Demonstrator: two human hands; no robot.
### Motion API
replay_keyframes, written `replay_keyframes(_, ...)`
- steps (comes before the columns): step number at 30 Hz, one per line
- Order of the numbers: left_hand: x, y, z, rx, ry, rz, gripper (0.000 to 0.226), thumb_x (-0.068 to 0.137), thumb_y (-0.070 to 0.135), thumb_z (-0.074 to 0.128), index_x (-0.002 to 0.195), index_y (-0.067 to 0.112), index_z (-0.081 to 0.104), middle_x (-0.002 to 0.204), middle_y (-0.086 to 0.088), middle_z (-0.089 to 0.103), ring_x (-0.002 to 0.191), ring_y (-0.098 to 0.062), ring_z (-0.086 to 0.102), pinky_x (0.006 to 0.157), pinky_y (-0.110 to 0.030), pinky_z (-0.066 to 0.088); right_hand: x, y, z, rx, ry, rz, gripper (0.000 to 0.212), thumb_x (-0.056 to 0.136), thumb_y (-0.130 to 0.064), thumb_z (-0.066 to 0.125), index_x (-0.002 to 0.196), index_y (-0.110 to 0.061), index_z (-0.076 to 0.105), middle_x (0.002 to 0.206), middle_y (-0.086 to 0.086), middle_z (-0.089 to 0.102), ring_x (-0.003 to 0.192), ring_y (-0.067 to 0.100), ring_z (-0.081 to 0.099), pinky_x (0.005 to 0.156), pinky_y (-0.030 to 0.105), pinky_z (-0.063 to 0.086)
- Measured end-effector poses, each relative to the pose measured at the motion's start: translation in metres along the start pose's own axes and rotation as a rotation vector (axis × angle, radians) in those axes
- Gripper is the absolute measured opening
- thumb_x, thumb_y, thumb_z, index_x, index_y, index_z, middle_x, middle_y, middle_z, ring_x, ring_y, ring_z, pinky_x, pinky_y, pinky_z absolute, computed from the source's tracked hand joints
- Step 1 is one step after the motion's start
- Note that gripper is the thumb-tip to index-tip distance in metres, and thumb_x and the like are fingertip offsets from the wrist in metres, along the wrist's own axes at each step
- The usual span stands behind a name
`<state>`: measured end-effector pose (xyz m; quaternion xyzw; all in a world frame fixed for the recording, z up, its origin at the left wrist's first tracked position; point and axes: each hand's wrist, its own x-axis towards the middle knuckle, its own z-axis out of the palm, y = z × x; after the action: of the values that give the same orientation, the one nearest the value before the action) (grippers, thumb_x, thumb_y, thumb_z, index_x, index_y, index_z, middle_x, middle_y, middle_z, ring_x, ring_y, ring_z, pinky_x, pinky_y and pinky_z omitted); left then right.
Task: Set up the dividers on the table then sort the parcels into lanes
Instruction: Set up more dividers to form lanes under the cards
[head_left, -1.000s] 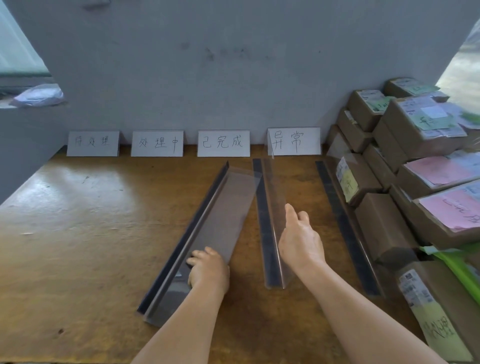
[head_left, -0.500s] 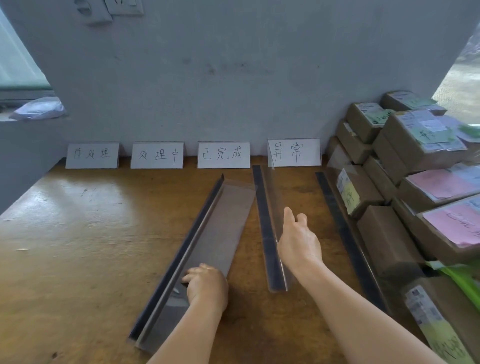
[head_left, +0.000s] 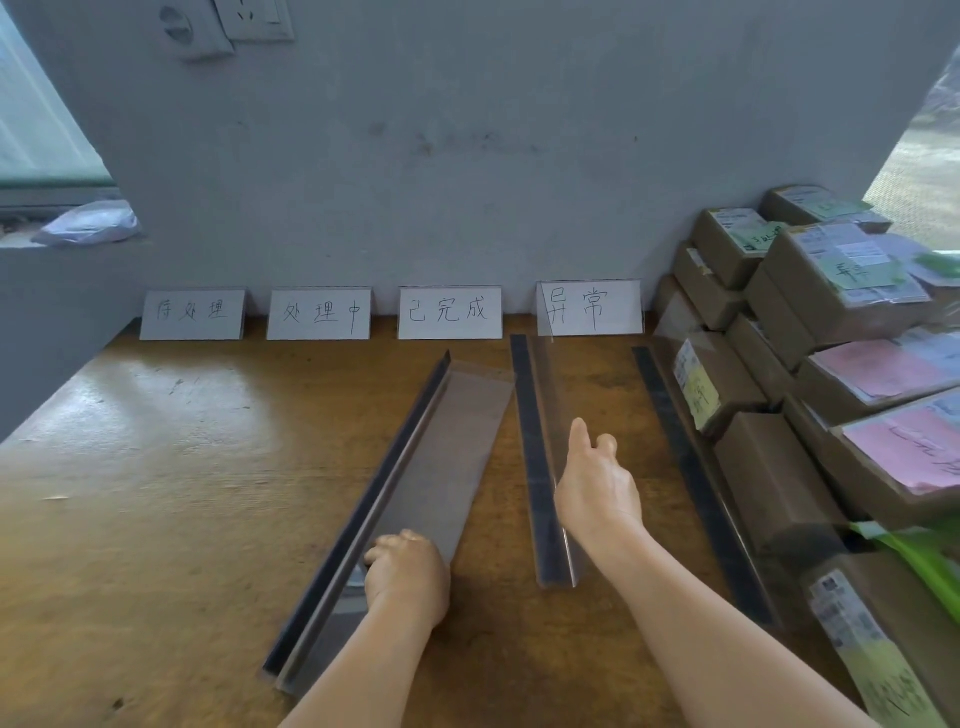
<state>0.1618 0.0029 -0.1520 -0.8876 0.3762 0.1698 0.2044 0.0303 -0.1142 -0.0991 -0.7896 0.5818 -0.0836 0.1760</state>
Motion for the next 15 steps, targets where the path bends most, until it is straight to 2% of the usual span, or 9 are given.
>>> replay_keyframes(4,0.001,-0.002,0.001,-0.037,-0.007,0.004,0.047,0.099,0.017,0.041,0.140,-0.002,0.034,0.137,-0.025,0.042,0.125,-0.035,0.046,0.102,-0.038,0.044,0.003,0.001,-0.001,-0.008,-0.005,0.002,0.079,0.093,-0.004,0.054,0.153,-0.019,0.006,0.149,0.017,0.025,0.087,0.021,0.064,0.066,0.028,0.059)
replay_keyframes(8,0.003,-0.005,0.004,-0.131,-0.020,-0.002,0.046,0.098,0.021,0.040,0.140,0.001,0.035,0.138,-0.024,0.042,0.125,-0.035,0.045,0.102,-0.038,0.044,0.002,0.001,-0.002,-0.009,-0.001,-0.012,0.077,0.094,-0.007,0.053,0.153,-0.017,0.005,0.146,0.016,0.029,0.089,0.021,0.063,0.066,0.026,0.057)
replay_keyframes(12,0.004,-0.007,0.008,-0.225,-0.006,0.018,0.047,0.098,0.027,0.040,0.138,0.003,0.036,0.140,-0.022,0.039,0.128,-0.036,0.041,0.102,-0.038,0.043,-0.003,0.002,-0.002,-0.012,0.022,-0.046,0.069,0.098,-0.021,0.049,0.152,-0.012,0.007,0.144,0.015,0.032,0.110,0.025,0.056,0.083,0.030,0.054)
replay_keyframes(15,0.003,-0.007,0.012,-0.274,0.040,0.048,0.049,0.099,0.033,0.039,0.139,0.006,0.036,0.141,-0.018,0.039,0.129,-0.033,0.040,0.100,-0.037,0.043,-0.009,0.003,-0.002,-0.023,0.013,-0.065,0.071,0.098,-0.031,0.047,0.152,-0.009,0.006,0.150,0.015,0.026,0.130,0.029,0.040,0.096,0.034,0.047)
